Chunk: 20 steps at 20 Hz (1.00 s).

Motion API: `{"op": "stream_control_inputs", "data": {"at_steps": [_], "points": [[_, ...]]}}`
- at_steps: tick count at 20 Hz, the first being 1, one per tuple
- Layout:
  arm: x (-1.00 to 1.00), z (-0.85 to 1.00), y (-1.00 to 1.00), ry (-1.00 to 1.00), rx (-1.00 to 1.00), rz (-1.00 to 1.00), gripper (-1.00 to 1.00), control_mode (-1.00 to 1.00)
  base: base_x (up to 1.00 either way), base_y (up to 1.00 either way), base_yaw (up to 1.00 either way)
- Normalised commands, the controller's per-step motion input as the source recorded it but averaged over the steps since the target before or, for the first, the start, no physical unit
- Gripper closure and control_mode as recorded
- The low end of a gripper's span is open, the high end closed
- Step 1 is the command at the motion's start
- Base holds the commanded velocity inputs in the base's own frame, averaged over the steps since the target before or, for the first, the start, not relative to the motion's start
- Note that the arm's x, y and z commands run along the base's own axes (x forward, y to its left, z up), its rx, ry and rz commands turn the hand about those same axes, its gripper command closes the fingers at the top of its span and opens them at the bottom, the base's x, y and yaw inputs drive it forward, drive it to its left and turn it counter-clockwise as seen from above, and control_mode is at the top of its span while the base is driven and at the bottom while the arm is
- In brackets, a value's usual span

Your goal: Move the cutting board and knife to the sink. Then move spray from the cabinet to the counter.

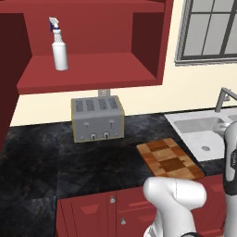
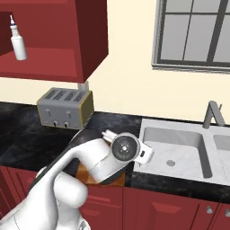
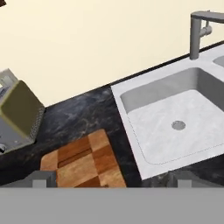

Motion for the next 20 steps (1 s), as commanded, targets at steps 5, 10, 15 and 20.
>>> {"op": "stream_control_inputs", "data": {"at_steps": [5, 10, 15, 20], "points": [[-0.81, 0.17, 0.0, 0.02, 0.19, -0.03, -1.0, -1.0, 0.0, 0.0, 0.0], [-0.75, 0.12, 0.0, 0.14, 0.21, -0.03, -1.0, -1.0, 0.0, 0.0, 0.0], [-0.67, 0.0, 0.0, 0.24, 0.23, -0.01, -1.0, -1.0, 0.0, 0.0, 0.0], [-0.5, -0.04, 0.0, 0.28, 0.26, -0.01, -1.0, -1.0, 0.0, 0.0, 0.0]]}}
